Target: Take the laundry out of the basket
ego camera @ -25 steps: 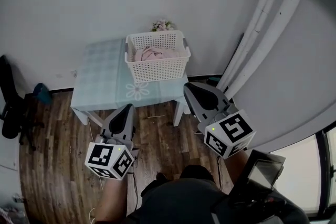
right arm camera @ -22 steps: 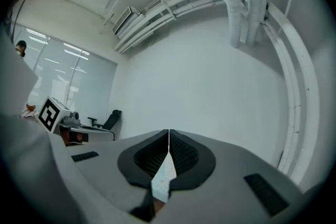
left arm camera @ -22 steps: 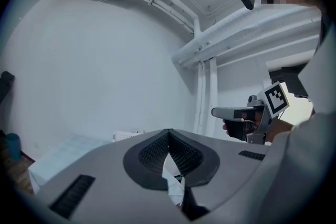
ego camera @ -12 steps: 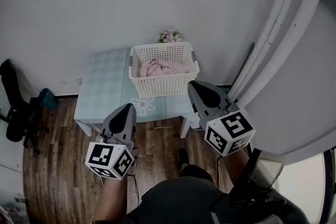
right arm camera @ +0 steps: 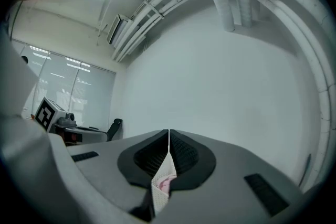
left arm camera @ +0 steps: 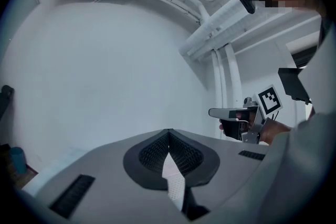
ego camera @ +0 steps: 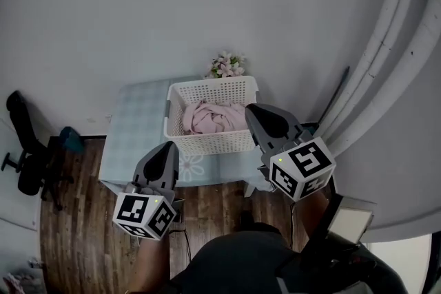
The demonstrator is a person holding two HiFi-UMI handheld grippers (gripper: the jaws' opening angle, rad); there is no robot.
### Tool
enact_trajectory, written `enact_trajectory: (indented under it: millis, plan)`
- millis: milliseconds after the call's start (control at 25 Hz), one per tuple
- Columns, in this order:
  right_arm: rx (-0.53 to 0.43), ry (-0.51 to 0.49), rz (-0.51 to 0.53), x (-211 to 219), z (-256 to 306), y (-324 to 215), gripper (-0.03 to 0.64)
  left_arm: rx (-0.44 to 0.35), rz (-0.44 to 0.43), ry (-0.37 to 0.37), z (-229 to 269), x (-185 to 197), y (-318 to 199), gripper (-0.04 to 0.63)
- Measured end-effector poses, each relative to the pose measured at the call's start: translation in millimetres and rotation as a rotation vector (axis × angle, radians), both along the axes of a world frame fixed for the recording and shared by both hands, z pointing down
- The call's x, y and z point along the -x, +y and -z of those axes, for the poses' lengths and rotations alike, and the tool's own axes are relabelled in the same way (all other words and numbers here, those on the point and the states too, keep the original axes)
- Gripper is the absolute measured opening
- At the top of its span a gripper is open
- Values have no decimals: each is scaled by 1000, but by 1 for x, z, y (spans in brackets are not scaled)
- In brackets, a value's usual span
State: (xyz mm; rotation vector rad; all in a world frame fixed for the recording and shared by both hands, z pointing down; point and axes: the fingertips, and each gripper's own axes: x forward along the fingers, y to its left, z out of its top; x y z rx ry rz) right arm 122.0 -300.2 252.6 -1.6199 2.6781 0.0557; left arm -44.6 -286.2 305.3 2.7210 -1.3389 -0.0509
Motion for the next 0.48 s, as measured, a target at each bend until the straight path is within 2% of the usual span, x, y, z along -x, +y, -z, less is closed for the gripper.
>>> enact_trajectory:
  millis: [240,480]
  plan:
    - [-34,68,122,-10,8,-46,17,2,70,-36,9,-15,-43,8]
    - [3,80,216,-21,4,-89,26,0,134,-58,16,-24,-71,8]
